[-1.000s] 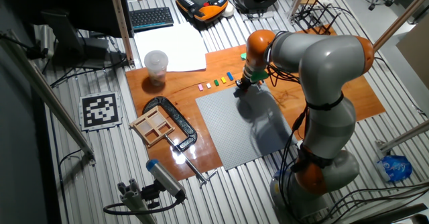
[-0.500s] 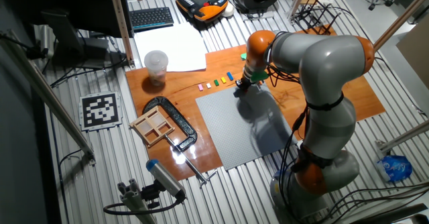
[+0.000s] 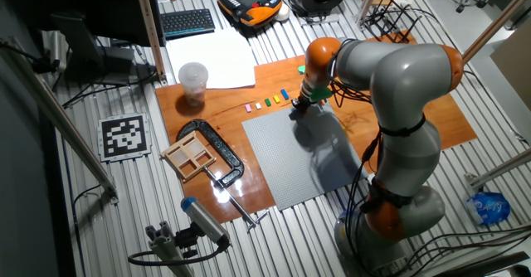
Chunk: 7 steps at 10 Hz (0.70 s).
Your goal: Build with small Lego blocks
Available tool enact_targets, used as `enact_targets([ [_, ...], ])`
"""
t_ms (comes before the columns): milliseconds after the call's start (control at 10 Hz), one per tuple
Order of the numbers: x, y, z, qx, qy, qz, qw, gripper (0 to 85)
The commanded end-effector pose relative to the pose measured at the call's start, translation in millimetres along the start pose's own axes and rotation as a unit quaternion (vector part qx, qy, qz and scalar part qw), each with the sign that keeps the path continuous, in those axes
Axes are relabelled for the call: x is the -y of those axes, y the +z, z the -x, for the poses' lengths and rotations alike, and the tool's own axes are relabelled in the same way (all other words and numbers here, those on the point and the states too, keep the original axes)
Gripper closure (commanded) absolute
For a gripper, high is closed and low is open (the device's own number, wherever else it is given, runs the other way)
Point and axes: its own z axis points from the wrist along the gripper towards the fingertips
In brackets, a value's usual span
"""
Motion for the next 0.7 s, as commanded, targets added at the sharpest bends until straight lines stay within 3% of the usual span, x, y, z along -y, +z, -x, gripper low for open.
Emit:
enact_targets([
  [0,-0.1,0.7,-1.4,0.000,-0.001,-0.004,1.0000,85.0],
  [300,-0.6,1.3,-2.9,0.005,-0.004,-0.011,0.9999,85.0],
  [600,-1.0,1.1,-2.1,-0.001,0.000,-0.004,1.0000,85.0],
])
